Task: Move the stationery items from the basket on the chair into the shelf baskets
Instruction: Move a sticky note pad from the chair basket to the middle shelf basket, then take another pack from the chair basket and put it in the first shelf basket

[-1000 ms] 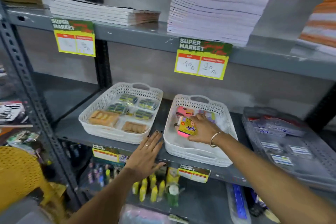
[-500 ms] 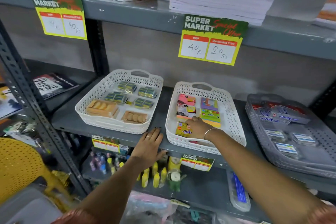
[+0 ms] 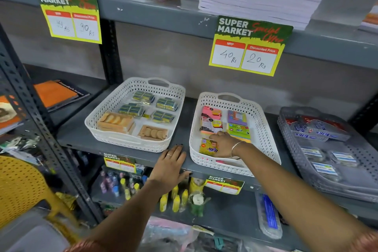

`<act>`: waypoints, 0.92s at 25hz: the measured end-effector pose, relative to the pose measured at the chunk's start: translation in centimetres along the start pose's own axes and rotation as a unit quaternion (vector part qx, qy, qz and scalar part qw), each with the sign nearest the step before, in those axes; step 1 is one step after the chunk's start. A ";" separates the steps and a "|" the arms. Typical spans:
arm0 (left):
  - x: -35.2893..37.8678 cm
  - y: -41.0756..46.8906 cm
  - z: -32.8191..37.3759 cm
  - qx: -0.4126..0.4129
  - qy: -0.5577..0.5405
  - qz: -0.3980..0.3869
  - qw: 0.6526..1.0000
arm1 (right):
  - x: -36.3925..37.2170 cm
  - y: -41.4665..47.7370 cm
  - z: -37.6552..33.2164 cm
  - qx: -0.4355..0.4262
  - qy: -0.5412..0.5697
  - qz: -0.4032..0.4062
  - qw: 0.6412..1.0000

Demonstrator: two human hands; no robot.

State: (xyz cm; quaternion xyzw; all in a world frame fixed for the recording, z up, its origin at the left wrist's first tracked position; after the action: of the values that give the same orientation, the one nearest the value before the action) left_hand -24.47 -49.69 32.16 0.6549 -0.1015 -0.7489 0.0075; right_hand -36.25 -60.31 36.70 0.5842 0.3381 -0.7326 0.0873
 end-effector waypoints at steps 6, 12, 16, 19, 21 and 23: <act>-0.3 -1.5 -0.1 -0.004 0.006 0.006 1.000 | -8.4 -2.1 -3.5 -0.058 0.064 0.194 0.977; -0.9 -10.4 -5.2 -0.070 0.011 0.009 0.997 | -13.5 -1.9 -15.9 -0.199 0.097 0.313 0.924; -1.2 -17.7 -12.3 -0.199 0.007 0.001 0.980 | -13.5 -1.7 -27.0 -0.299 0.084 0.322 0.894; 0.0 -25.1 -18.3 -0.306 -0.031 -0.023 0.951 | -11.2 -0.3 -36.3 -0.360 0.073 0.296 0.882; 1.6 -30.9 -22.3 -0.368 -0.051 -0.007 0.928 | -8.2 0.8 -43.1 -0.403 0.058 0.252 0.878; 4.1 -36.3 -24.9 -0.404 -0.075 -0.005 0.911 | -4.5 2.1 -48.6 -0.417 0.043 0.204 0.885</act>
State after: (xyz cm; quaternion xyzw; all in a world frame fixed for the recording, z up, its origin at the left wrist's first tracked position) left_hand 3.80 -18.25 19.29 0.5379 0.2134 -0.7730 0.2599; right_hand 4.93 -33.99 35.66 0.5809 0.4892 -0.4644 0.4556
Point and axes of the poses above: each hand's wrist, its own y-axis towards the middle knuckle, its own x-axis out of the palm, z = x × y, the point moved 9 cm from there along y, towards the middle knuckle, and after that the axes turned 9 degrees about -y, right-handed, at the moved point
